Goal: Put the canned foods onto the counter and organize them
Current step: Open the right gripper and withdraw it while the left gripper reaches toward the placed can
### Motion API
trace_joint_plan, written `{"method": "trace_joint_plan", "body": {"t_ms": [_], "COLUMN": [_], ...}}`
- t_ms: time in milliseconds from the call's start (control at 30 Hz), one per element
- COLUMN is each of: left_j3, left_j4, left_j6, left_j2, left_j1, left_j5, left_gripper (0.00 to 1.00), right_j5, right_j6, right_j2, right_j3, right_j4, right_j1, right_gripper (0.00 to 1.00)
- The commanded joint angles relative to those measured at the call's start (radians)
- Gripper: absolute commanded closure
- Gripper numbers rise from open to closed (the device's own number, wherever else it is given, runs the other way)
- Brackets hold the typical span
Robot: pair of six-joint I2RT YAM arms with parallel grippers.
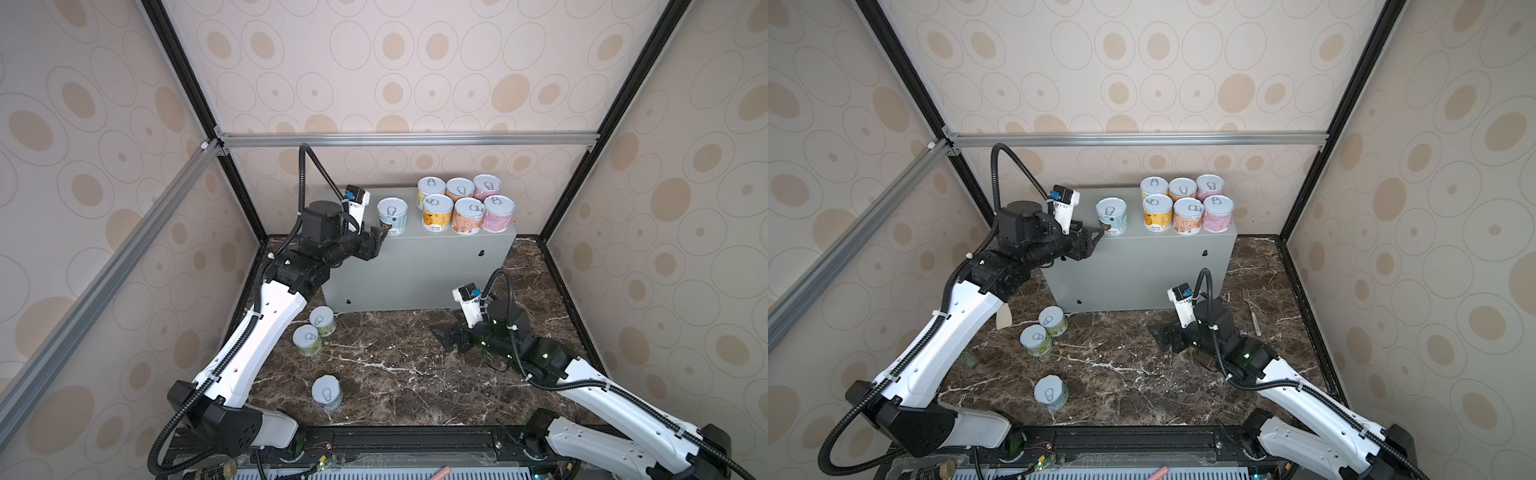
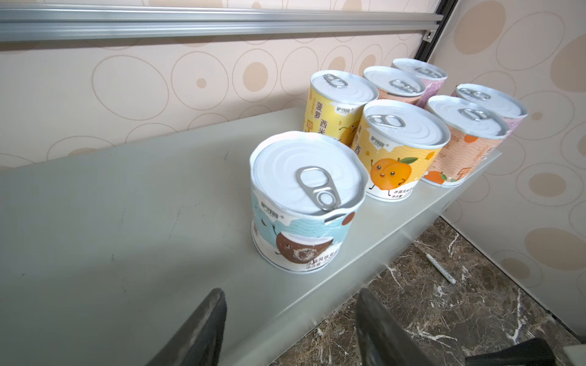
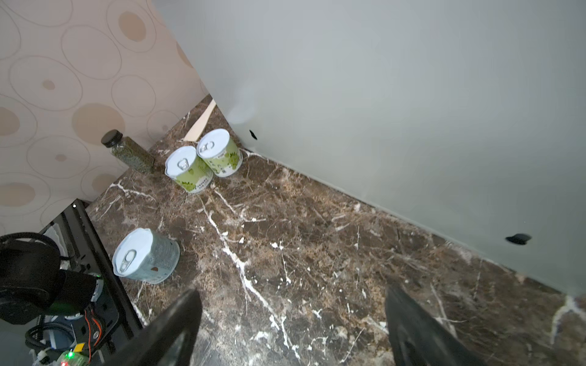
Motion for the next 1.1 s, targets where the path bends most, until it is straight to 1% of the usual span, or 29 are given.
{"method": "trace_joint_plan", "body": {"t_ms": [0,167,233,500,633,867,1067], "left_j3": [0.042,0.045,0.054,0.067,0.074,0.106,0.162], "left_j4": [0.009,0.033,0.039,0.084,0.103,0.119,0.116], "left_j6": [0.044,0.046,0.044,0.033,0.028,0.025,0.033], "left_j2": [0.014,0.041,0.053,0.098,0.113,0.148,0.197], "left_j1": [-0.018,-0.029,-0.032,-0.042,-0.045,-0.045,-0.045], "left_j5": [-0.049,-0.061,-0.064,-0.082,-0.092,-0.141,-0.133], "left_gripper": [0.37,0.38,0.39,0.44,0.44,0.46,0.47], "right_j5": [-0.064,-0.164,-0.184,-0.198,-0.211,-0.225,-0.226], "right_j6": [0.039,0.077,0.082,0.083,0.089,0.094,0.093], "right_j2": [0.029,0.139,0.184,0.252,0.279,0.299,0.315], "right_j3": [-0.036,-0.072,-0.078,-0.108,-0.117,-0.118,-0.117], "right_j4": [0.143,0.224,0.238,0.298,0.317,0.335,0.339], "right_j1": [0.001,0.001,0.001,0.001,0.001,0.001,0.001], "right_gripper": [0.08,0.08,0.07,0.06,0.06,0.06,0.06]}}
